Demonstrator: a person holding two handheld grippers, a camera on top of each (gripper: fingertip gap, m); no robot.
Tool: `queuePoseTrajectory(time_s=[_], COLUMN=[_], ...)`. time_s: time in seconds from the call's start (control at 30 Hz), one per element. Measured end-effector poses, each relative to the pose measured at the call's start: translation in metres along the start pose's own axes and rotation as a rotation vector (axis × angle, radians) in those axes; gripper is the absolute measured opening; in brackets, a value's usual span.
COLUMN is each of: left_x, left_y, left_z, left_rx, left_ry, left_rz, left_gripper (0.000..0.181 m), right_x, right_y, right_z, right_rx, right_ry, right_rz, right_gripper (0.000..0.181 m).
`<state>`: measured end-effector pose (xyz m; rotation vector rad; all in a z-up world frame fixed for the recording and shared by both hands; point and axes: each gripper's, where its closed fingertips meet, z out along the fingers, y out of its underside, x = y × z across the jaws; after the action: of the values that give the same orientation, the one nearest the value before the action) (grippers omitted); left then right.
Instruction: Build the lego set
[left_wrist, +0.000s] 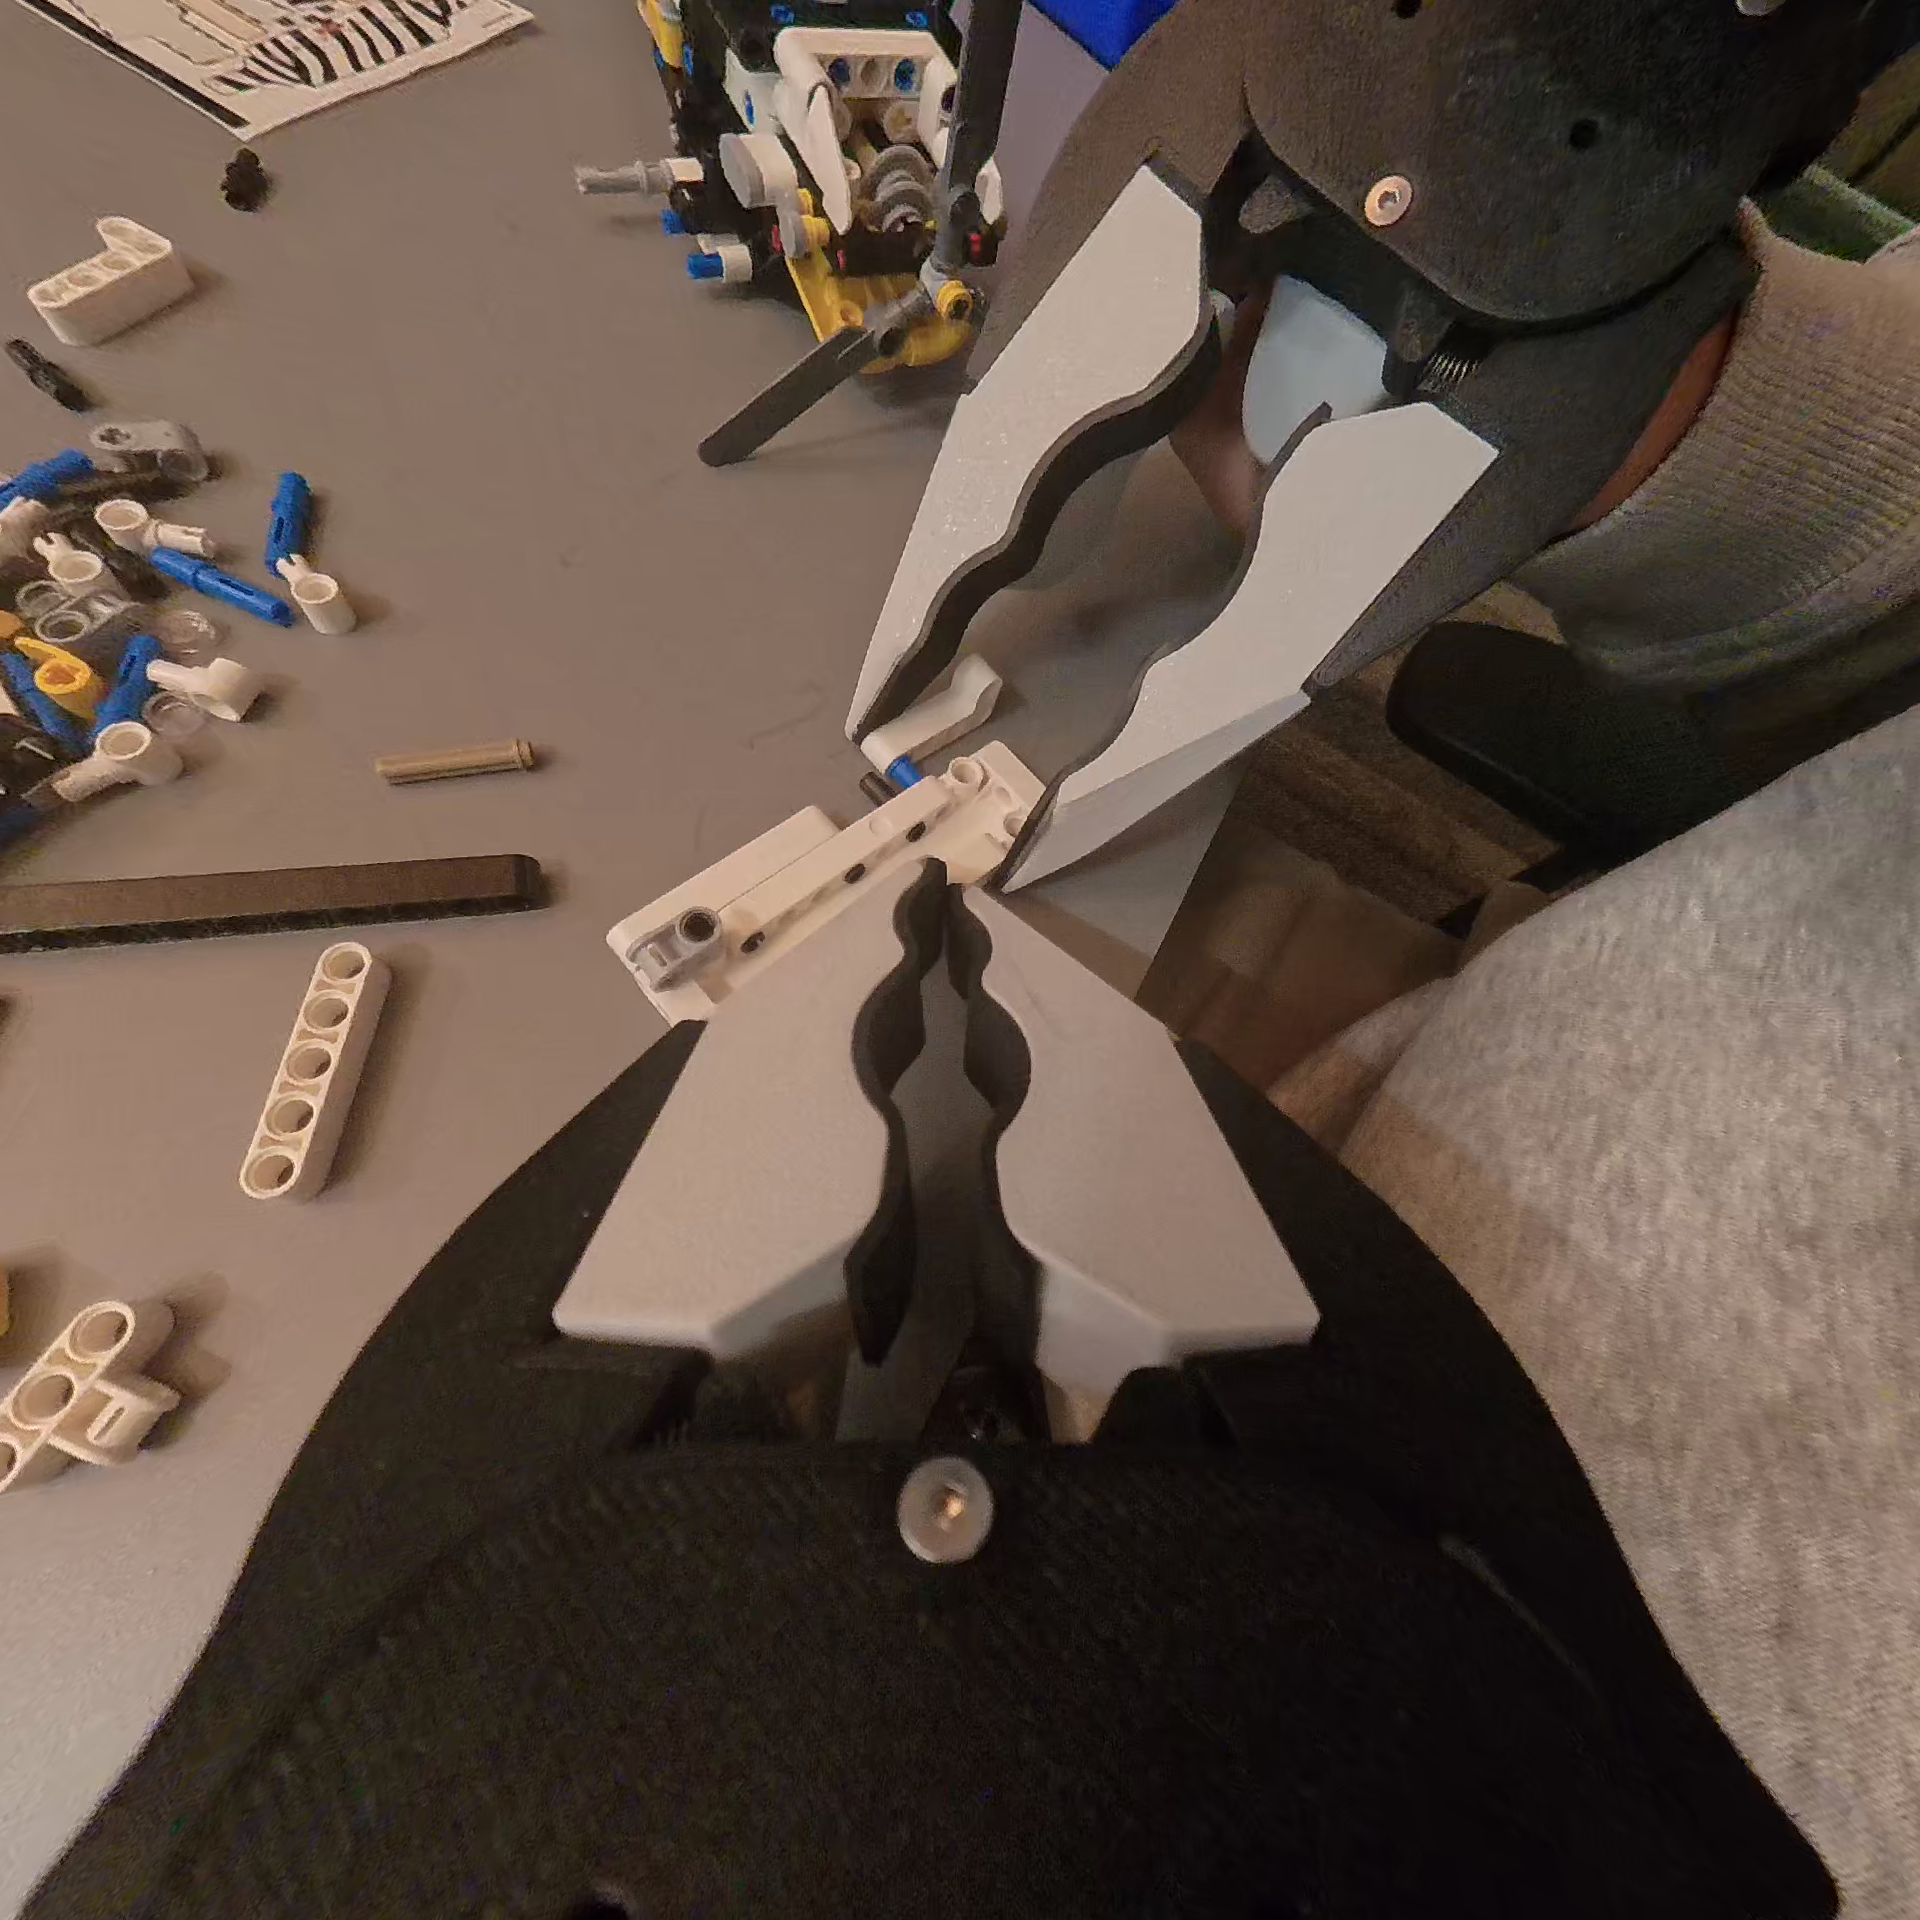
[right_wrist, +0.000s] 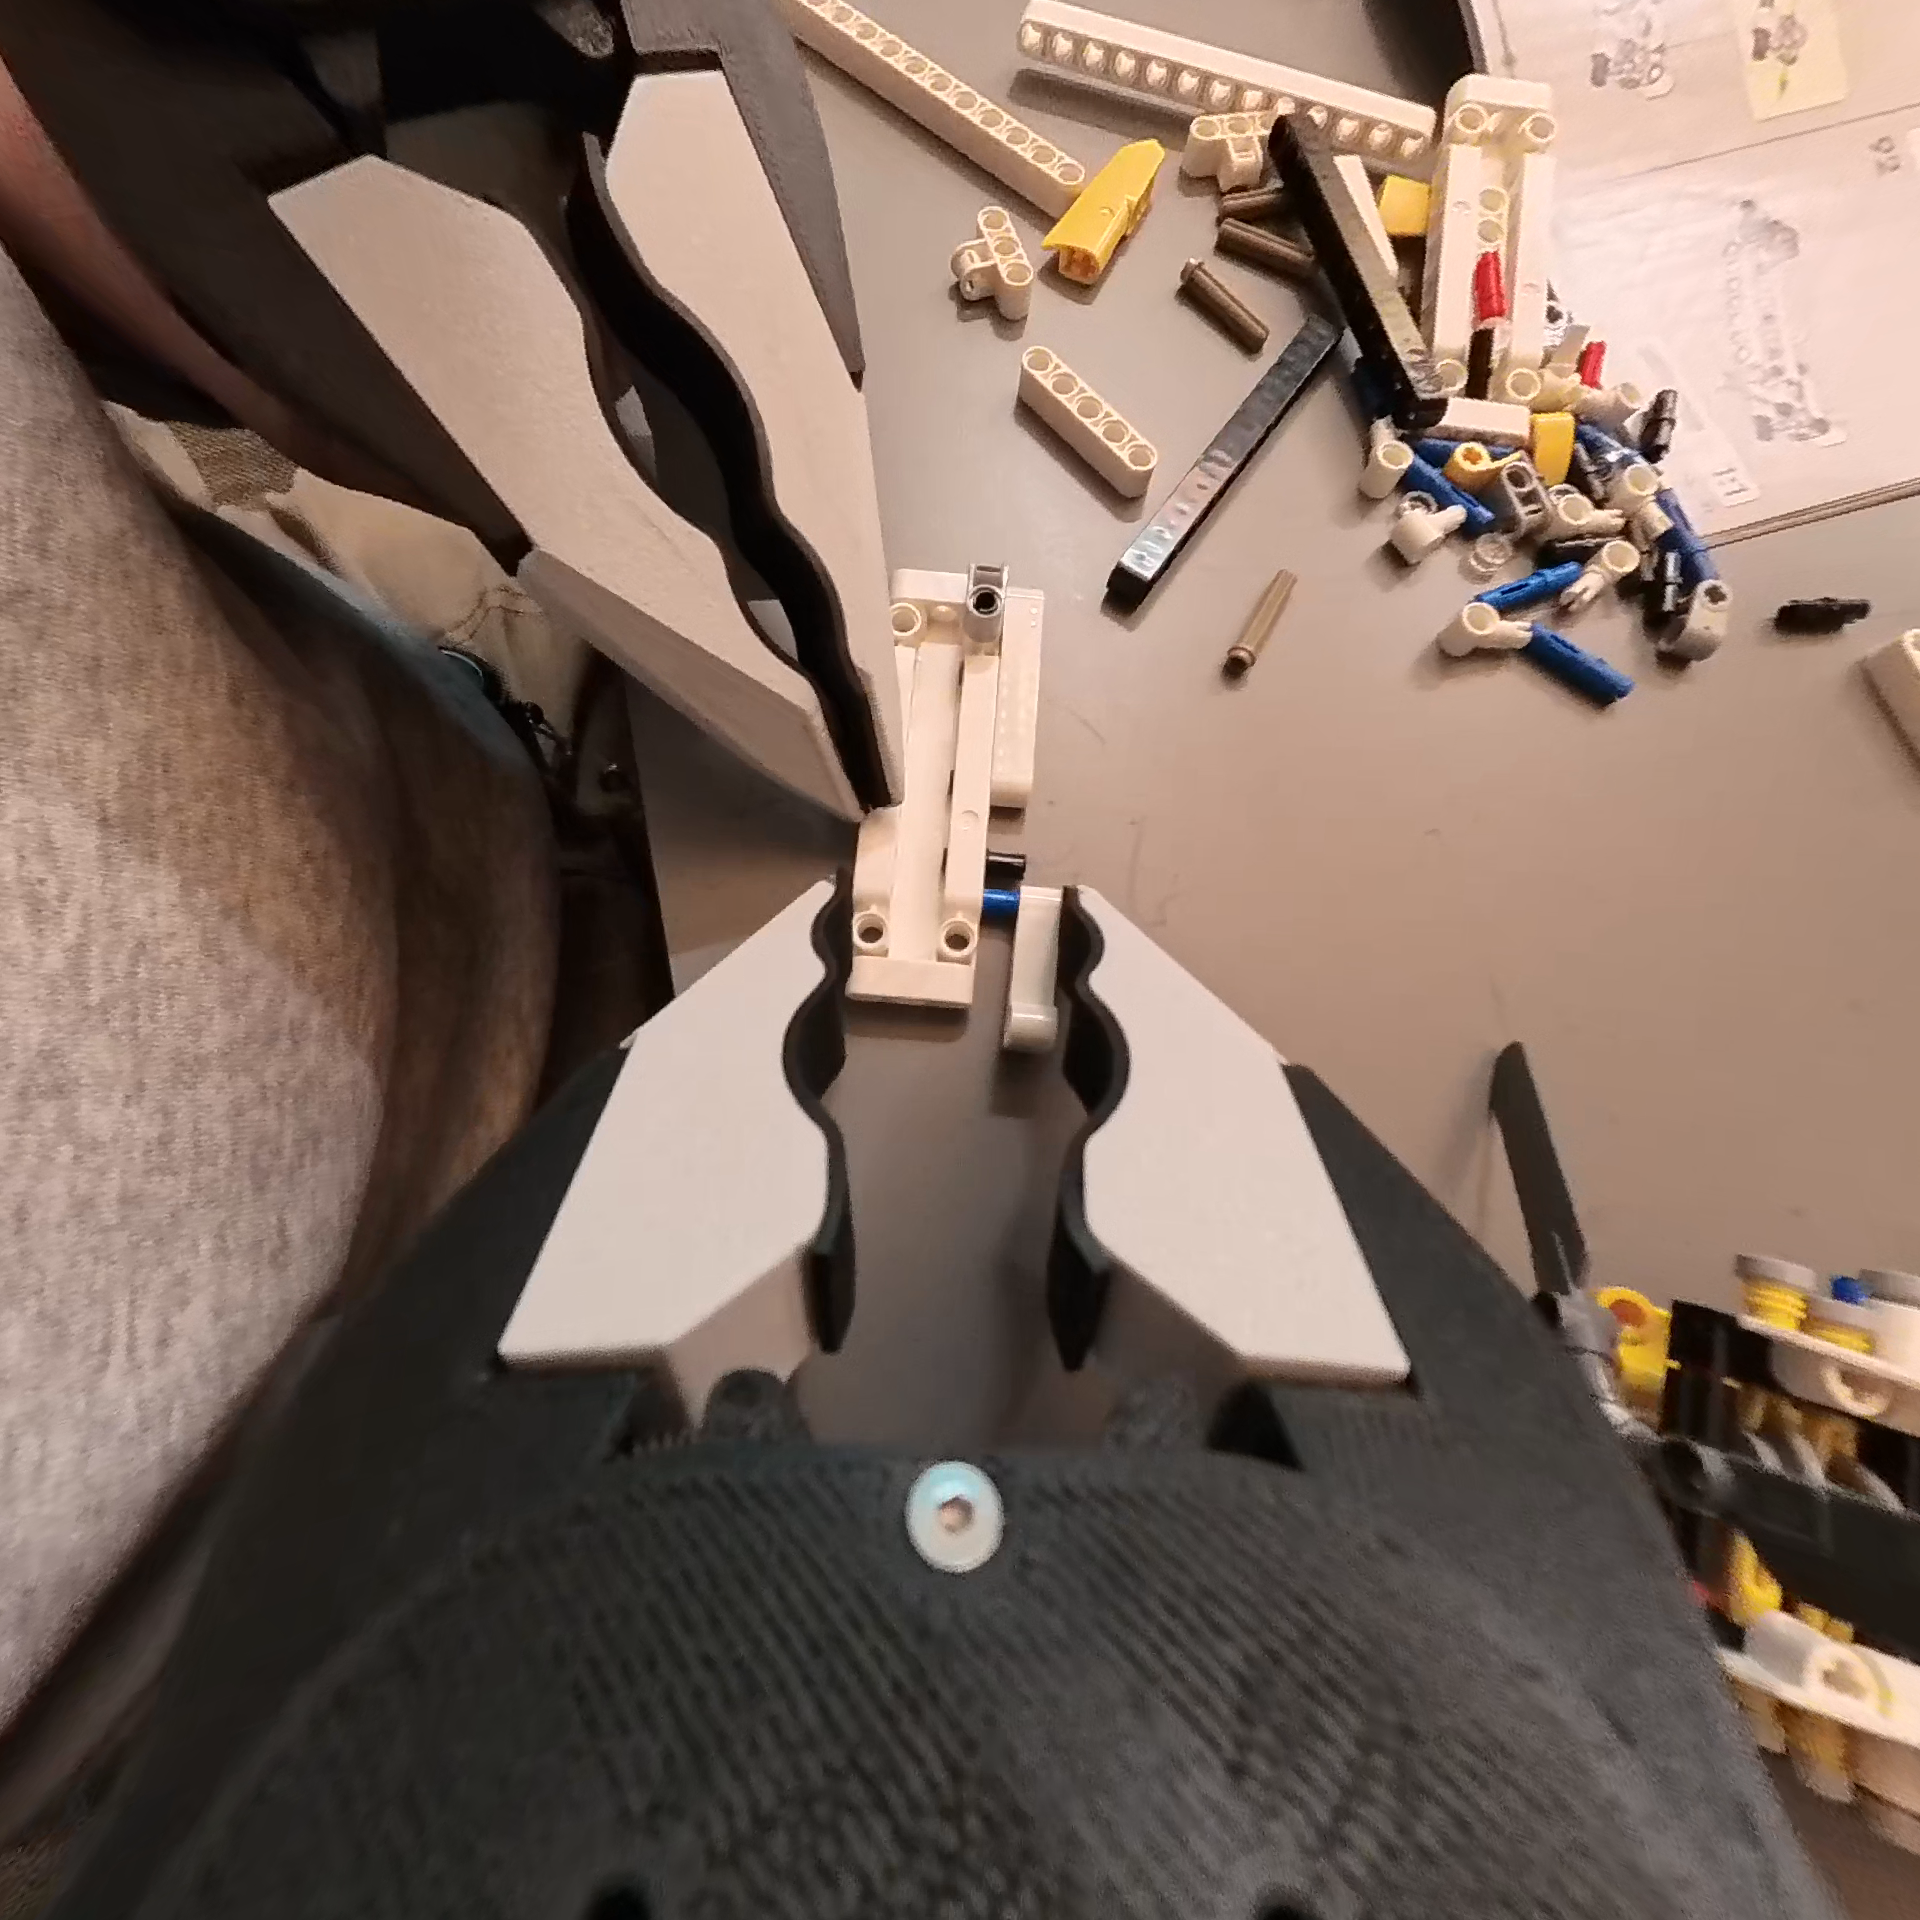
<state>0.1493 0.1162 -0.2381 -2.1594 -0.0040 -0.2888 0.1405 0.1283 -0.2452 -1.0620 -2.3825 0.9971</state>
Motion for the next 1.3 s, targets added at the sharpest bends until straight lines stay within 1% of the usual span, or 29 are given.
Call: queuePoseTrajectory(time_s=[0.63,1.13,1.3], left_x=[0.0009,0.0018,0.0029], left_y=[-0.0007,-0.0011,-0.0013], left_z=[0.0008,0.0014,0.0015], left_rx=[0.0,-0.003,-0.007], left_ry=[0.027,0.051,0.078], left_rz=[-0.031,-0.053,-0.077], left_gripper=[0.0,0.0,0.0], right_x=[0.0002,0.0009,0.0006], right_y=[0.0011,0.0005,0.0004], right_z=[0.0001,0.0,-0.0001], right_rx=[-0.024,0.033,0.041], right_ry=[-0.06,-0.11,-0.129], right_rz=[-0.051,-0.046,-0.056], right_gripper=[0.039,0.039,0.039])
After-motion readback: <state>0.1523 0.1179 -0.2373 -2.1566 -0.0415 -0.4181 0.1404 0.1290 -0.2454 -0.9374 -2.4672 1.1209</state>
